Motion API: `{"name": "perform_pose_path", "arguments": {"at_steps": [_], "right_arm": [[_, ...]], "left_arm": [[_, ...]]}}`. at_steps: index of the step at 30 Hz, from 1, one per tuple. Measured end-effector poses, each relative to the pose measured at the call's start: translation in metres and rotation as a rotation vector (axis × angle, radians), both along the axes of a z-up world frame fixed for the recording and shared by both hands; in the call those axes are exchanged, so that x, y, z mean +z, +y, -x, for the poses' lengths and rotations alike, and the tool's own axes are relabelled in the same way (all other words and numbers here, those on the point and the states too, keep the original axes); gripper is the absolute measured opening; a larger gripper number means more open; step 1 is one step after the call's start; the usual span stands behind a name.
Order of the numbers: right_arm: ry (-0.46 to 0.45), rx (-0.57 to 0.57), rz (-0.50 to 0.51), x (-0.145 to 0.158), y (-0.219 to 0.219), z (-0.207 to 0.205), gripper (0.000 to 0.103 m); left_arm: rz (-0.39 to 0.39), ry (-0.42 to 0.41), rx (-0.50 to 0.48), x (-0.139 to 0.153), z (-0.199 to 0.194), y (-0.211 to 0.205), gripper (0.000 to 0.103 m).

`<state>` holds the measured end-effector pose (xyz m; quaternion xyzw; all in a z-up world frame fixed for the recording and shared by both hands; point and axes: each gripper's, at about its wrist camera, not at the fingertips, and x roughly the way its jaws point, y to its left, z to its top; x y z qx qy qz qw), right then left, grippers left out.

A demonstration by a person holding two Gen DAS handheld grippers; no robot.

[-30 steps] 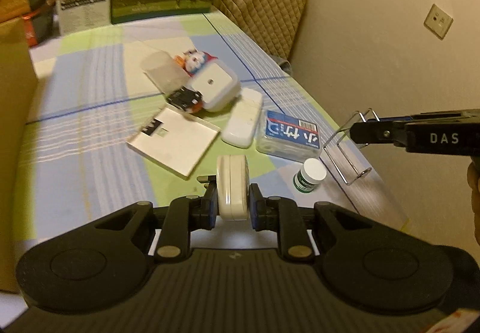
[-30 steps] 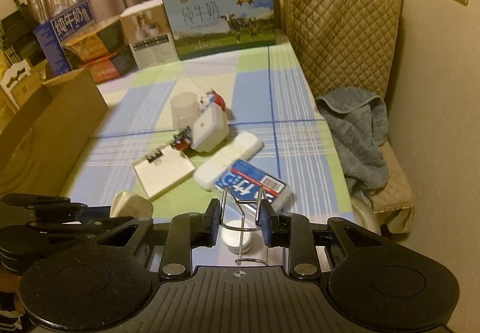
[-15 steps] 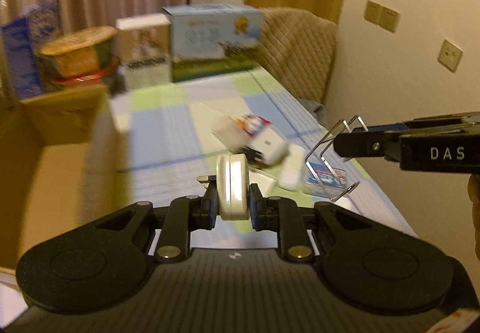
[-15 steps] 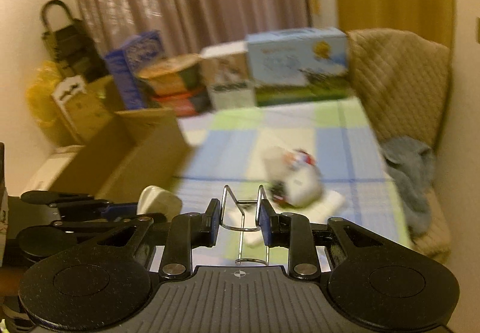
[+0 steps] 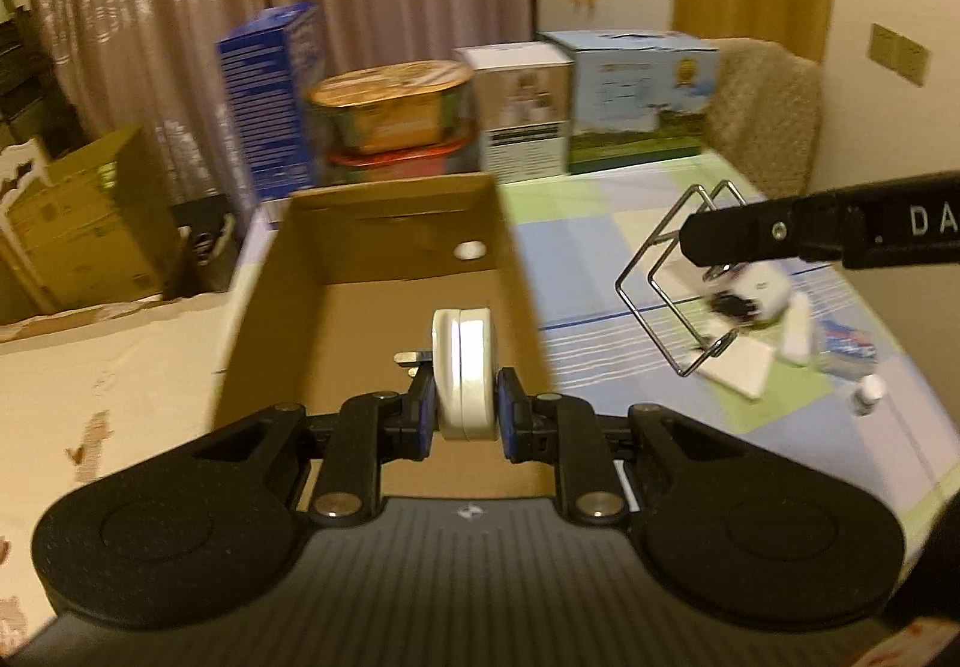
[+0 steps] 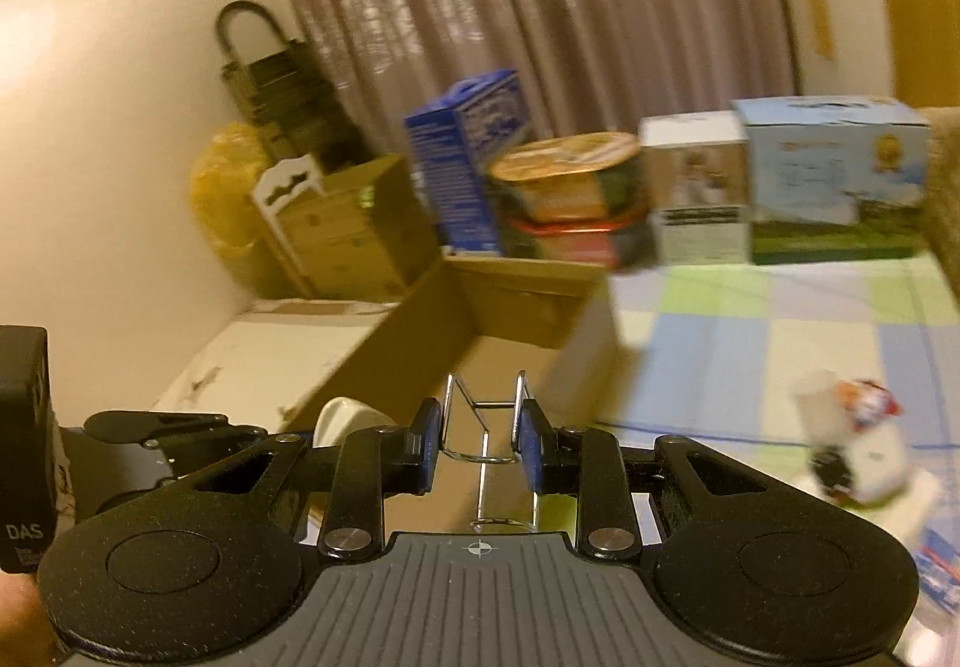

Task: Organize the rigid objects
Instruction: 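Carry the white roll and wire rack over the cardboard box with both tools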

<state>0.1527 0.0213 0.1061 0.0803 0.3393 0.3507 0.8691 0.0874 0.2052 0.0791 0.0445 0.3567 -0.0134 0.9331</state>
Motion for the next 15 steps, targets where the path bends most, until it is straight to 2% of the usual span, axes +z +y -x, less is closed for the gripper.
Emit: {"name": "perform_pose_path", "arguments": {"at_steps": [7, 15], "right_arm": [[0.041, 0.041, -0.011, -0.019, 0.055, -0.028, 0.024], [0.087, 0.057, 0.02, -0.048, 0.077, -0.042, 0.024]], "left_arm": [[-0.028, 0.036, 0.042, -0.018, -0.009, 0.046, 0.017], [-0.031, 0.069, 0.045, -0.04, -0.025, 0.062, 0.017]]}}
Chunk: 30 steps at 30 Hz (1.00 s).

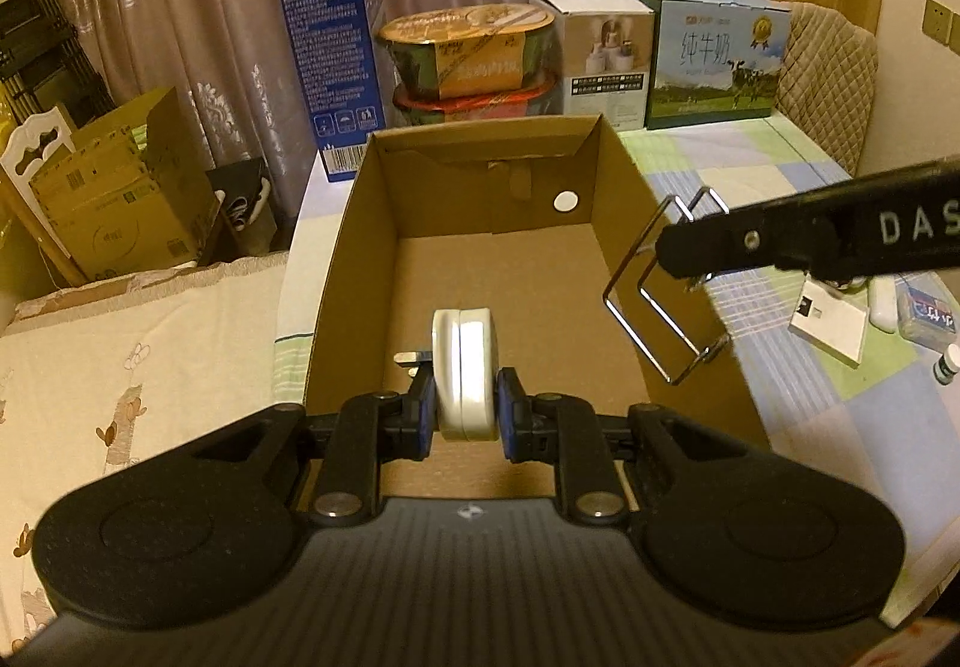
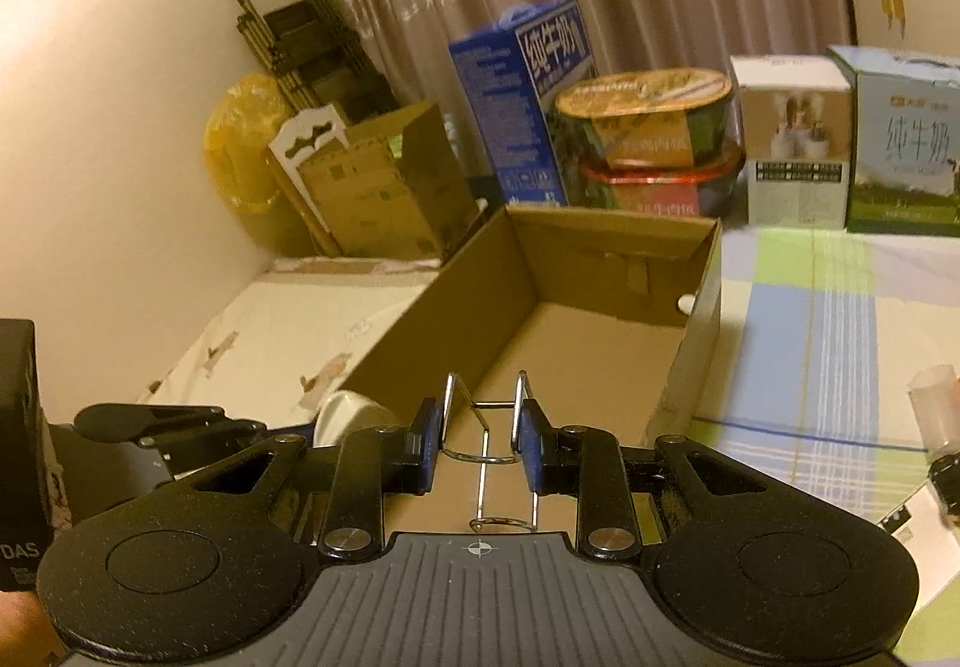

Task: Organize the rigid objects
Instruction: 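Carry the white roll and wire rack over the cardboard box with both tools, then open the left tool to drop the roll while the right tool releases the rack, then move the left tool to the white square plate while the right tool approaches the white jar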

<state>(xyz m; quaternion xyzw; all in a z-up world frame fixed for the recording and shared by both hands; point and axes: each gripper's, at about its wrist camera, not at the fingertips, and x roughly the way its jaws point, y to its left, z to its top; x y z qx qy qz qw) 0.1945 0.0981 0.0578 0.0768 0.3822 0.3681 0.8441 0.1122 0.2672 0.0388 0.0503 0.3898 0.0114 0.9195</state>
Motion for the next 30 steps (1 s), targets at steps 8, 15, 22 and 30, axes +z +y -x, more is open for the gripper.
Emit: {"name": "perform_pose_path", "arguments": {"at_steps": [8, 15, 22, 30], "right_arm": [[0.021, -0.005, 0.031, -0.018, 0.002, -0.006, 0.024], [0.006, -0.023, 0.059, -0.019, 0.001, -0.004, 0.033], [-0.118, -0.049, 0.143, -0.004, 0.0, 0.016, 0.053], [-0.223, -0.092, 0.234, 0.013, -0.008, 0.049, 0.056]], "left_arm": [[0.009, 0.017, -0.001, -0.012, -0.01, 0.002, 0.017], [0.036, -0.023, 0.042, -0.006, -0.01, 0.007, 0.032], [0.047, -0.04, 0.074, 0.004, 0.001, 0.011, 0.033], [0.09, -0.05, 0.115, 0.017, 0.022, 0.008, 0.038]]}}
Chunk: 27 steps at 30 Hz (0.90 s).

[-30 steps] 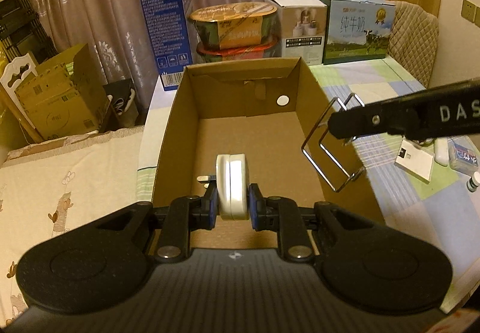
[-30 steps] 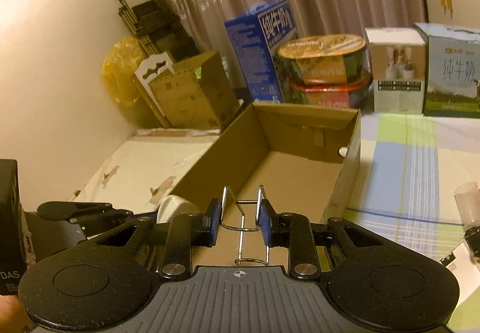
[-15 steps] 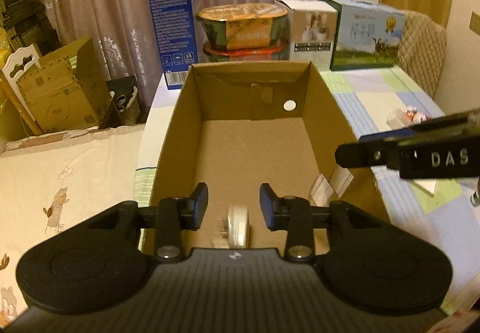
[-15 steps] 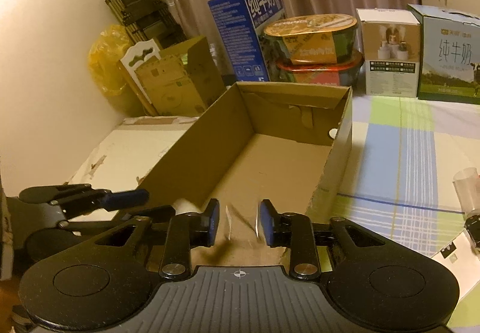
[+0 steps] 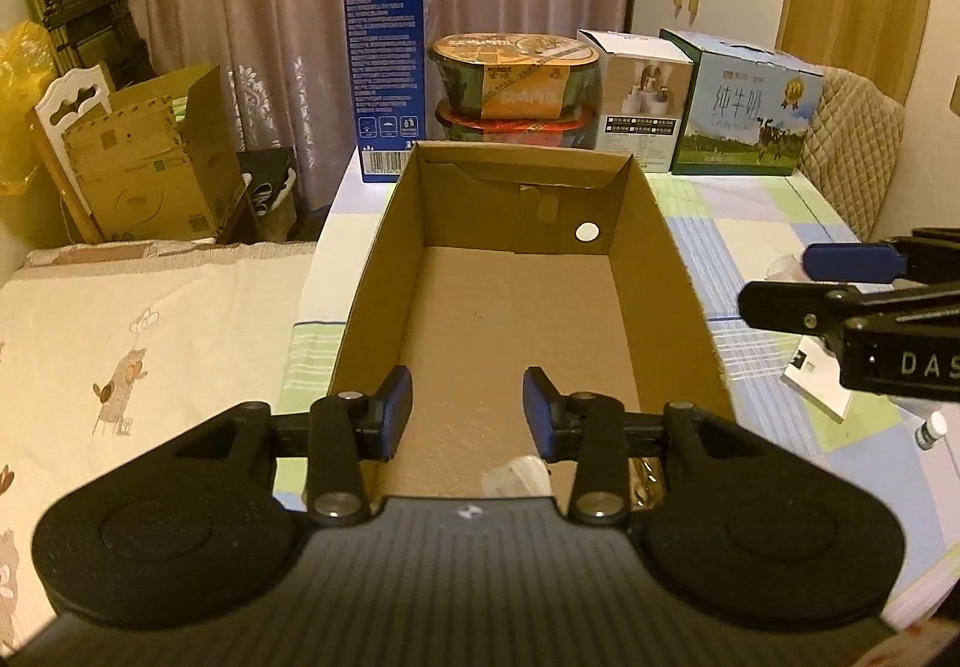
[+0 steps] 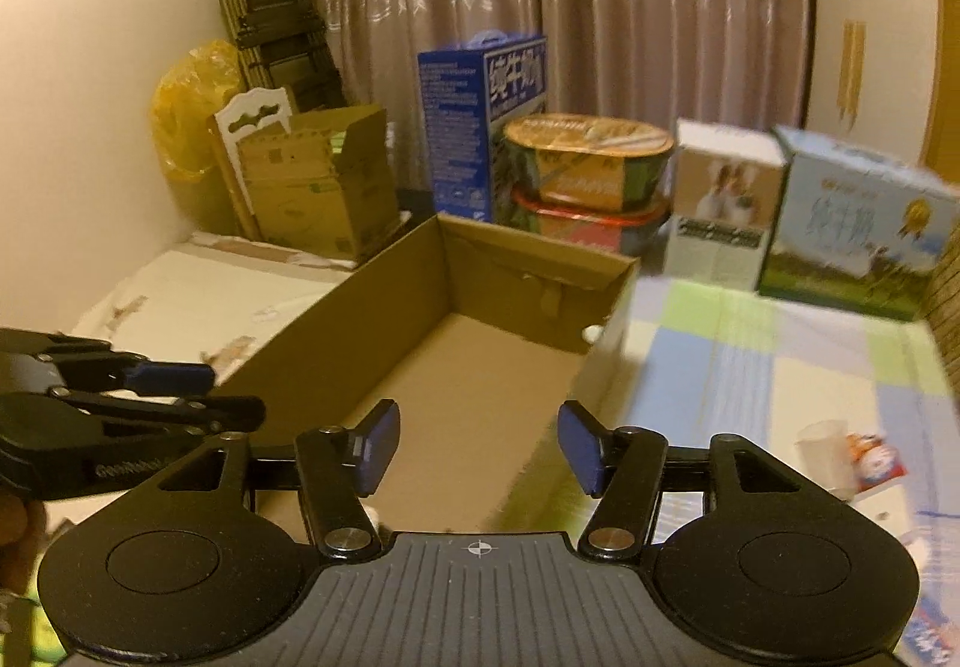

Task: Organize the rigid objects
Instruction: 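Move the left tool to the white square plate while the right tool approaches the white jar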

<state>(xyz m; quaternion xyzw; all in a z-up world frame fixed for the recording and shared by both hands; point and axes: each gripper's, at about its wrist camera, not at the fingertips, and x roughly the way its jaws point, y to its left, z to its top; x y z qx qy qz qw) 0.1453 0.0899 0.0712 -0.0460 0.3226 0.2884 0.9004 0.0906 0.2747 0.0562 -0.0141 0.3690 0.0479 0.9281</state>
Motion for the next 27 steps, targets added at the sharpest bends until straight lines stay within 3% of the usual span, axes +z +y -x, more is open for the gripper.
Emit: {"name": "perform_pose_path", "arguments": {"at_steps": [12, 27], "right_arm": [[0.026, -0.166, 0.083, -0.003, -0.072, 0.033, 0.065], [0.064, -0.335, 0.068, -0.011, -0.181, 0.045, 0.067]], "left_arm": [[0.048, -0.025, -0.044, 0.02, 0.023, -0.055, 0.056], [0.056, -0.042, -0.165, 0.032, 0.011, -0.15, 0.081]]}}
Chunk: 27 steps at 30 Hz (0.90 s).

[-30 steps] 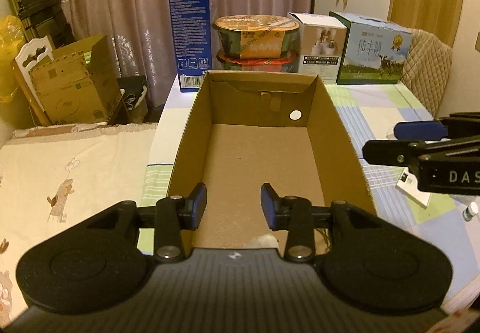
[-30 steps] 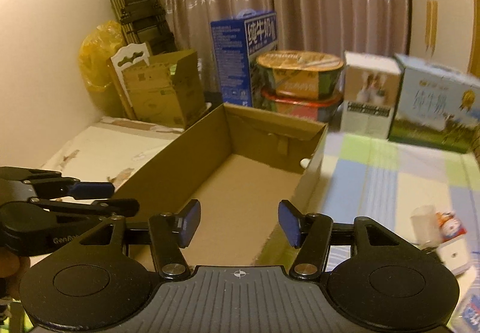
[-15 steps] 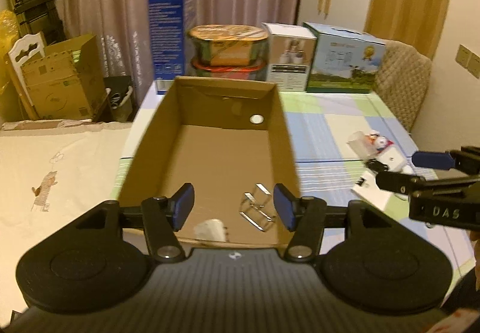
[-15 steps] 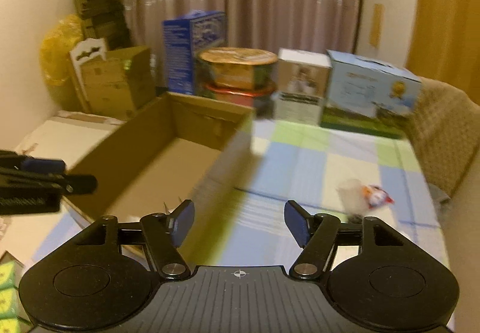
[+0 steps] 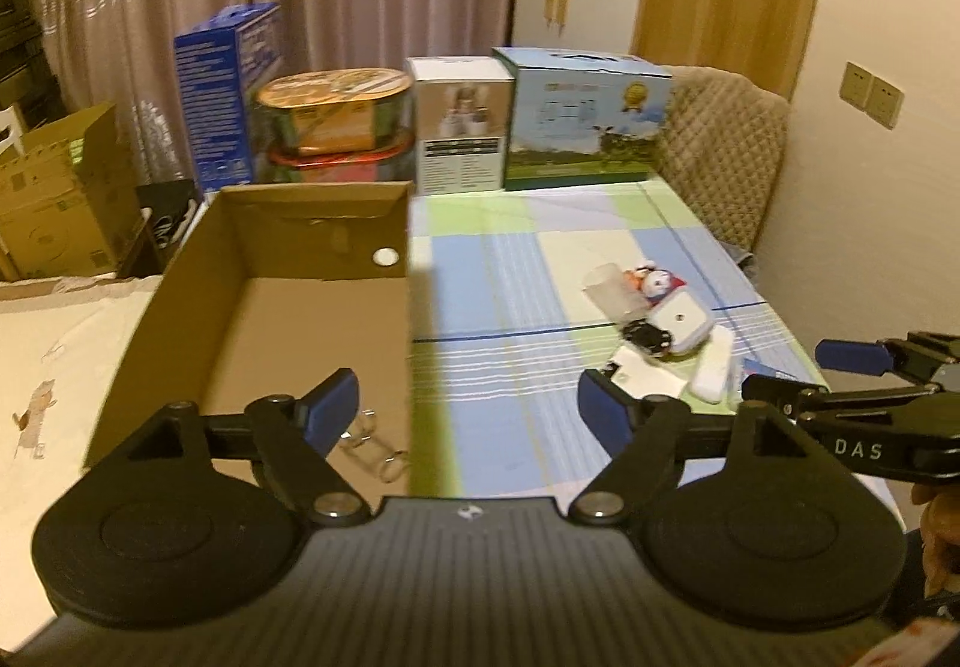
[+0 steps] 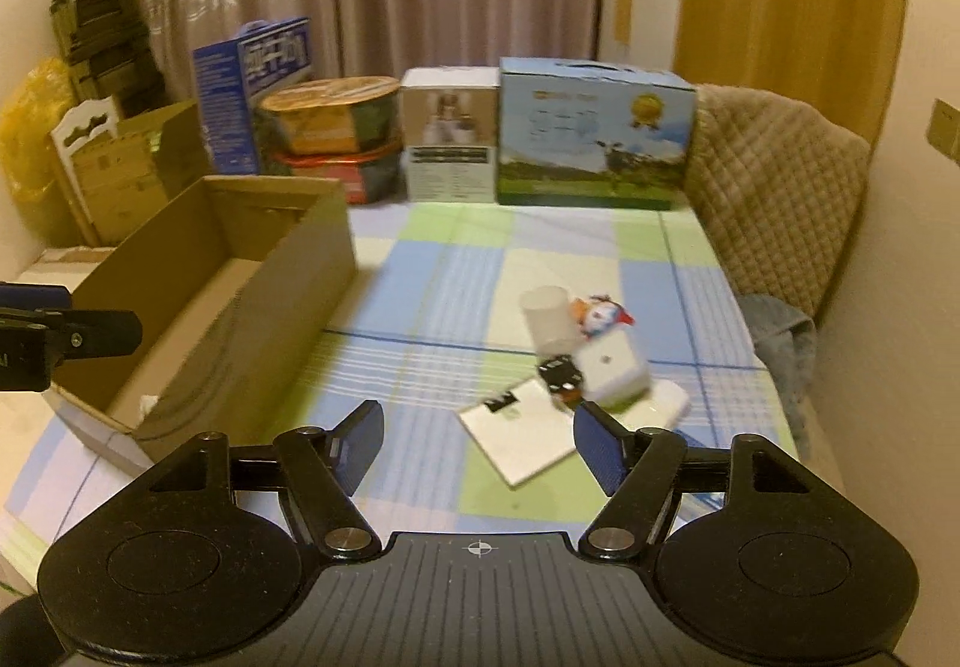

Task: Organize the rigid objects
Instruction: 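Move the left tool to the white square plate while the right tool approaches the white jar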

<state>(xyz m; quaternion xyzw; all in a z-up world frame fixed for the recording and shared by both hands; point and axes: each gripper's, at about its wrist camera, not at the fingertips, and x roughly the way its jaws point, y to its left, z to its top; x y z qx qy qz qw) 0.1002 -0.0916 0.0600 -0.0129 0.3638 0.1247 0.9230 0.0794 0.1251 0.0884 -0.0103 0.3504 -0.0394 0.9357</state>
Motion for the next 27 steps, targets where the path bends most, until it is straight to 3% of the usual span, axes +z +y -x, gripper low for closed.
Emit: {"name": "perform_pose_path", "arguments": {"at_steps": [12, 17, 27], "right_arm": [[0.069, -0.121, -0.018, -0.036, -0.078, 0.005, 0.069], [0.133, -0.159, -0.006, -0.056, -0.101, 0.007, 0.075], [0.213, -0.218, -0.033, -0.085, -0.125, 0.003, 0.076]], "left_arm": [[0.017, 0.031, -0.076, -0.028, -0.02, -0.066, 0.102], [0.009, 0.078, -0.109, -0.053, -0.029, -0.089, 0.102], [-0.005, 0.15, -0.138, -0.091, -0.047, -0.111, 0.102]]}}
